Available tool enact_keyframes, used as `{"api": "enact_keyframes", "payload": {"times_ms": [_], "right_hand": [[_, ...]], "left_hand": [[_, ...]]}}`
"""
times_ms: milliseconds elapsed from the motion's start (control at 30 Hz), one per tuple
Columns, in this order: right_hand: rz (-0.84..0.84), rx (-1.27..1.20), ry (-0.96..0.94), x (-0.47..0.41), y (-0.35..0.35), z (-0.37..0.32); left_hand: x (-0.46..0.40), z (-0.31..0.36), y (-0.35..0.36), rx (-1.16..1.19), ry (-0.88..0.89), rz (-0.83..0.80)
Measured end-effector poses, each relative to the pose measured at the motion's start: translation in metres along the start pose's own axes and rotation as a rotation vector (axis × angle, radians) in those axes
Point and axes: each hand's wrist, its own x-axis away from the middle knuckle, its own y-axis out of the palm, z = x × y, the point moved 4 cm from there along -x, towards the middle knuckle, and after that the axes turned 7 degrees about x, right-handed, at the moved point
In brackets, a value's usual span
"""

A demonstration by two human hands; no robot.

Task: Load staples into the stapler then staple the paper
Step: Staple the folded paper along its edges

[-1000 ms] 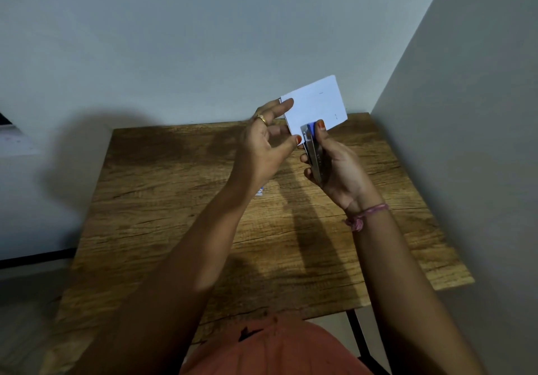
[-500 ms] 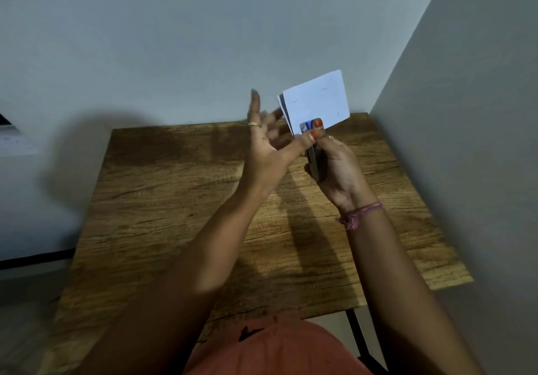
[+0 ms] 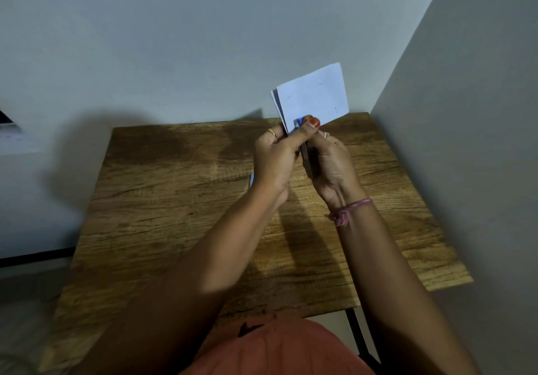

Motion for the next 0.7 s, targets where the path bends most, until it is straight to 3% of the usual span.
{"api": "enact_keyframes", "payload": {"times_ms": [167, 333, 500, 700], "right_hand": [[-0.05, 0.073, 0.006, -0.003, -0.004, -0.003], [-0.049, 0.144, 0.025, -0.008, -0.008, -0.003], [-0.049, 0.251, 0.058, -0.008, -0.014, 0.0], [-0.123, 0.169, 0.123, -0.013, -0.019, 0.006]], "left_hand": [[-0.002, 0.004, -0.002, 0.016, -0.111, -0.13], [-0.008, 0.018, -0.01, 0.023, -0.081, -0.073], [-0.01, 0.027, -0.016, -0.137, 0.007, -0.041], [-0.014, 0.03, -0.023, -0.185, 0.024, 0.038]]}}
